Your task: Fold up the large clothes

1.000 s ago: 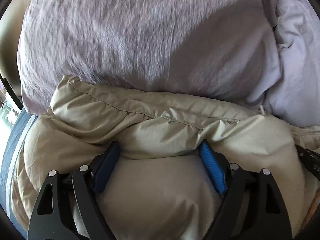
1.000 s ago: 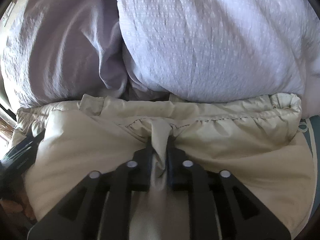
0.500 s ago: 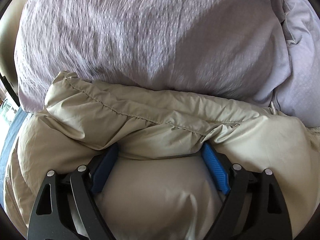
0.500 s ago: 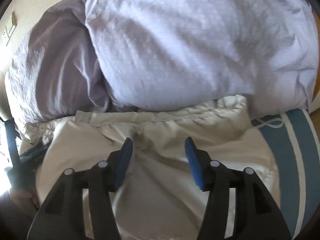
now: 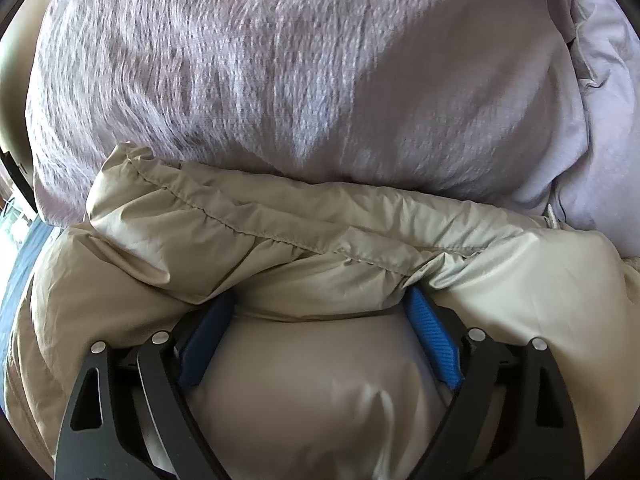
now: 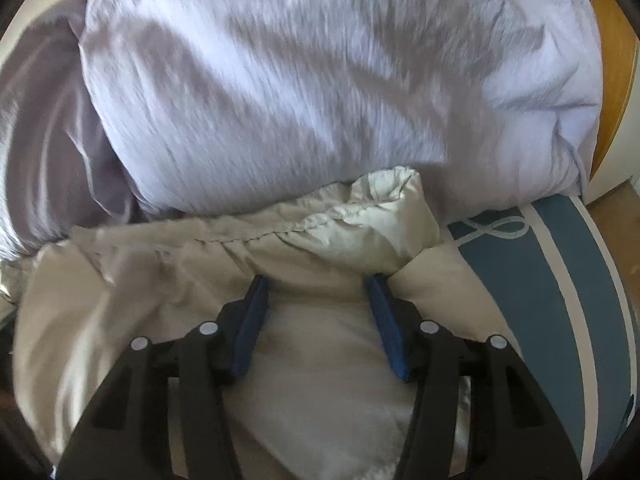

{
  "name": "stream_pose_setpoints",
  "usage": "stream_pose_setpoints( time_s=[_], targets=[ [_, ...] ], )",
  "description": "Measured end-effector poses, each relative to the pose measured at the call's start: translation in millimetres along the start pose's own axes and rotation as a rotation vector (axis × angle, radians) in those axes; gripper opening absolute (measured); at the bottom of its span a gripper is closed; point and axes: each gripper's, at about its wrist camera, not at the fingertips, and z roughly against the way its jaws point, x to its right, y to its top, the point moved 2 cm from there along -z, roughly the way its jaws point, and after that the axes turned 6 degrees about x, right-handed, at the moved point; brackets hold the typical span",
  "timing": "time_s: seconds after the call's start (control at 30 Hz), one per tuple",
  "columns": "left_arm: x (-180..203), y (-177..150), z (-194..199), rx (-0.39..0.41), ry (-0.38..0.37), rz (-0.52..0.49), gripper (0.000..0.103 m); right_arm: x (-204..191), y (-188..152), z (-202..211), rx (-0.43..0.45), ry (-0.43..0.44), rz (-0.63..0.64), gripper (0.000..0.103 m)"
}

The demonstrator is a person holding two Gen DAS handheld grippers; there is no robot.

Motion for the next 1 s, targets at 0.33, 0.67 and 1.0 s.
stream_pose_setpoints(
  time_s=[0.33, 0.67, 1.0],
  targets=[
    [4, 2, -3, 0.015, 0.004, 0.003, 0.089, -3, -13, -22, 0.017, -0.026, 0.021, 0.059],
    [6, -2, -10, 0.032, 0.004, 0.005, 0.090, -13, -29, -36, 0.035, -0.042, 0.042, 0.062],
    [10, -13, -11, 0.051, 0.007, 0.002, 0.090, -22, -40, -44, 0.045, -0.063, 0.066, 0.063]
  ],
)
